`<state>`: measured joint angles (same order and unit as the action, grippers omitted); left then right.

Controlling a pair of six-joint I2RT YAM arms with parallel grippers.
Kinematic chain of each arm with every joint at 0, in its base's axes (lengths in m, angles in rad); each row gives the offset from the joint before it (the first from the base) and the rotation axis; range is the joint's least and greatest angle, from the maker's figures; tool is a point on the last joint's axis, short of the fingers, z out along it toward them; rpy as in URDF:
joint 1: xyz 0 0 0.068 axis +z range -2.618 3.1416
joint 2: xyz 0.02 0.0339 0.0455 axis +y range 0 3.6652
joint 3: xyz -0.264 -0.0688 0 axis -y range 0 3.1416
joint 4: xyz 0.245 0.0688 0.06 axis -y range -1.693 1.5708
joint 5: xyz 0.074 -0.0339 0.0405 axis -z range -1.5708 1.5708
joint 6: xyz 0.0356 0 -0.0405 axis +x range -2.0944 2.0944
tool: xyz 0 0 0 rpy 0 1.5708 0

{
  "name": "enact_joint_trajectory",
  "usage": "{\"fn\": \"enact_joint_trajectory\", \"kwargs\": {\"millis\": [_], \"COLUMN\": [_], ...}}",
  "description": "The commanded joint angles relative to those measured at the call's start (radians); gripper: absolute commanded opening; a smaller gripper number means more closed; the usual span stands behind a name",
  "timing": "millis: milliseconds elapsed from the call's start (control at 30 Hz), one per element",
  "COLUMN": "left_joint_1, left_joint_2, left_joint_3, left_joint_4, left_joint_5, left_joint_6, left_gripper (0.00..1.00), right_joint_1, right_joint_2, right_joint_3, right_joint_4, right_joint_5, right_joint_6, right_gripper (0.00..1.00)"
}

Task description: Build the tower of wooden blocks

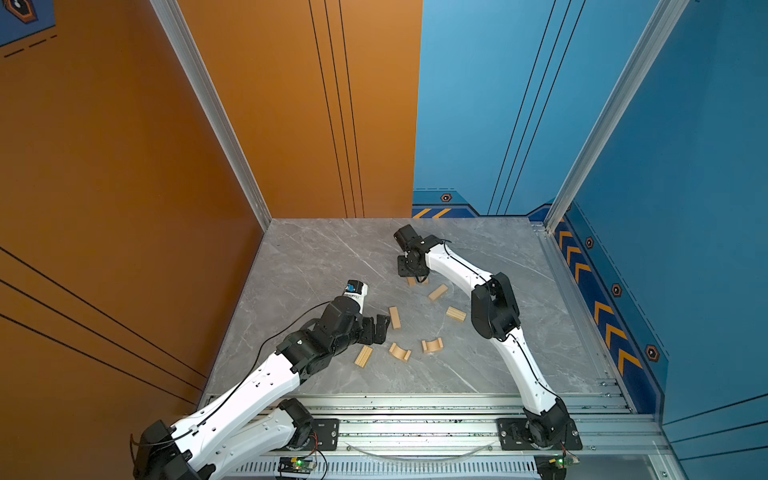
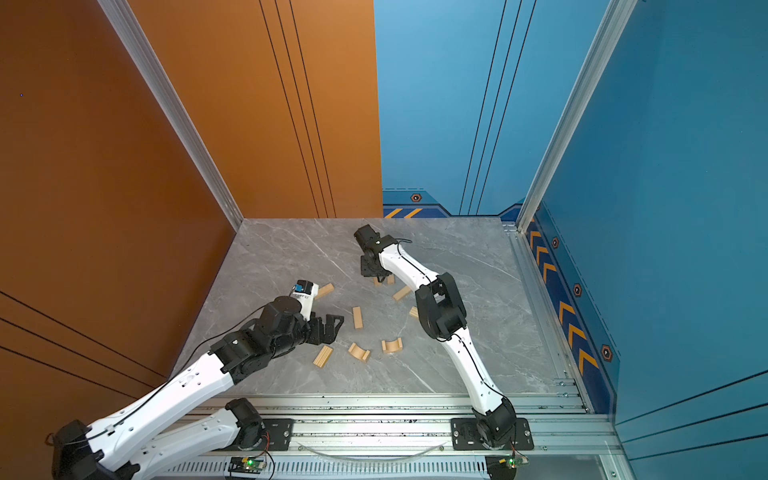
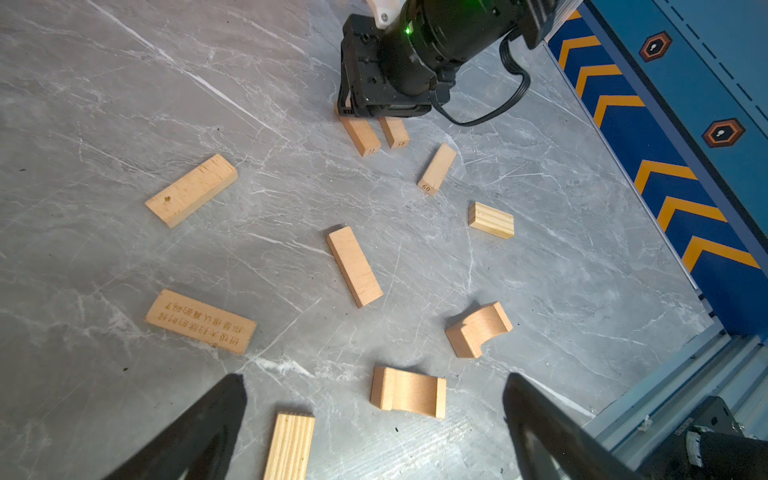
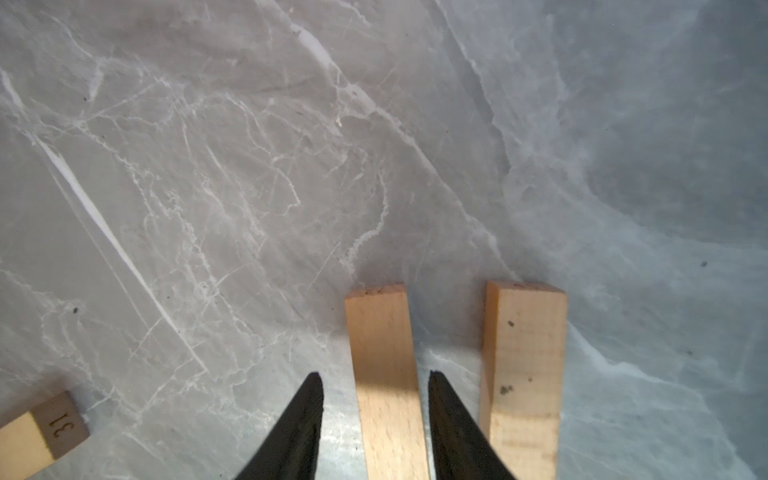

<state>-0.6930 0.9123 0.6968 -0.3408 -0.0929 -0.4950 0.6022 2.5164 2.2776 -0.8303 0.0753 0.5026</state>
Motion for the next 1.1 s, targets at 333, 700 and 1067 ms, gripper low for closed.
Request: {"fn": "enact_joint_trajectory", "kwargs": {"millis": [333,700,1067], "left_joint_1": [0.022,0.029,0.032], "left_joint_2": [-0.015,-0.014,-0.006], "left_joint_3": [0.002,0.004,0.009], "left_joint_4": [-0.006,-0.002,0.003], "left_joint_5": [-0.008,-0.001,0.010], "left_joint_6": [-0.003,-0.003,-0.006], "left_gripper": [0.98,0.98,0.98], "right_joint_1": [0.003,-0.008,-0.012], "right_joint_2": [0.039,0.032,0.016], "right_joint_3": [0.026,0.020,-0.010], "right_joint_4": [-0.047,-0.056,-0.056], "right_joint_5": [0.044,0.067,0.089], "right_joint_6": [0.011,0.014,0.013], "right_gripper": [0.31,0.28,0.28]}}
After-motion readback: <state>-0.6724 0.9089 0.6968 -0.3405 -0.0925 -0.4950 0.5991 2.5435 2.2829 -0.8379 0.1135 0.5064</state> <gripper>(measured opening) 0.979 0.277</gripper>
